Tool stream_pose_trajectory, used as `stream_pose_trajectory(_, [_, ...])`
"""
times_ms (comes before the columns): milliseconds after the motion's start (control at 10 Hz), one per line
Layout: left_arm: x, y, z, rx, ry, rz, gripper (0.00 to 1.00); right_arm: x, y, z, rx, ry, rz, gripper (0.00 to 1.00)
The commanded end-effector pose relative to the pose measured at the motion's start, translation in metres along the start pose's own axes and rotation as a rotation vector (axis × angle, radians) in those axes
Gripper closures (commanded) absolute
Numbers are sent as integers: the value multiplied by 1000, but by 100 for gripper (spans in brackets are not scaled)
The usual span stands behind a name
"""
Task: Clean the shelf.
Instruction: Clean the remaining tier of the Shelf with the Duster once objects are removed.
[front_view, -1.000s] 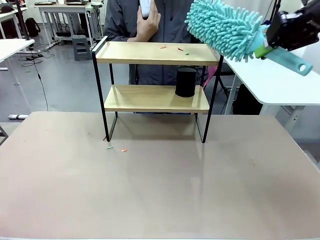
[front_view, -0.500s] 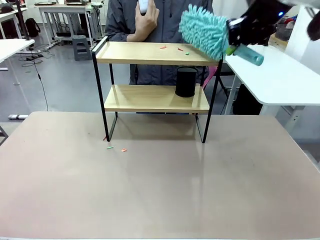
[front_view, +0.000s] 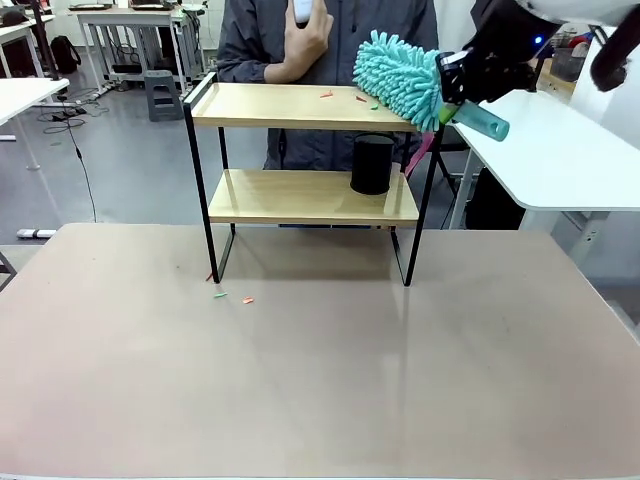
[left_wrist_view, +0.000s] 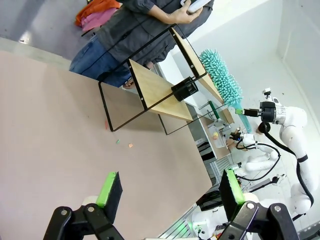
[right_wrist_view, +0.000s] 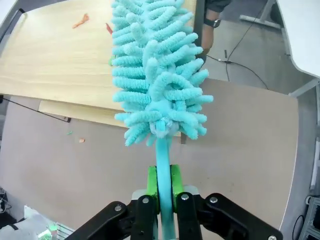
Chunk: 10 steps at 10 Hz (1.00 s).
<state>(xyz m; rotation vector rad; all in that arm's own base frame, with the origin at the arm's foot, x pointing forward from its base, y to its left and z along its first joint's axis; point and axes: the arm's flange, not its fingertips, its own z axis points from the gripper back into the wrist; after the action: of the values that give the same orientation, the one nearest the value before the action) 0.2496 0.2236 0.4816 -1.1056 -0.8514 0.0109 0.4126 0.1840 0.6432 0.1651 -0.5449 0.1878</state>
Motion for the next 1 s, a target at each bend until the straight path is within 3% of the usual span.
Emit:
stream_pose_trajectory(0, [2, -2, -1, -16, -14, -17, 0, -3, -1, 2, 132, 64, 46, 87])
stream_pose_trajectory(300, [2, -2, -1, -16, -14, -17, 0, -6, -3, 6, 457, 185, 207, 87])
stream_pose_trajectory(500, [2, -2, -1, -16, -14, -17, 0, -19, -14, 14, 730, 414, 429, 87])
stream_pose_trajectory(600, [2, -2, -1, -16, -14, -17, 0, -22, -18, 19, 810, 429, 448, 87])
stream_pose_trajectory(700, [2, -2, -1, -16, -14, -17, 0, -29, -33, 28, 960, 496, 576, 87])
stream_pose_trajectory(800, [2, -2, -1, -16, -14, -17, 0, -31, -41, 31, 1047, 485, 574, 87])
stream_pose_trajectory(900, [2, -2, -1, -16, -14, -17, 0, -33, -46, 31, 1058, 473, 555, 87])
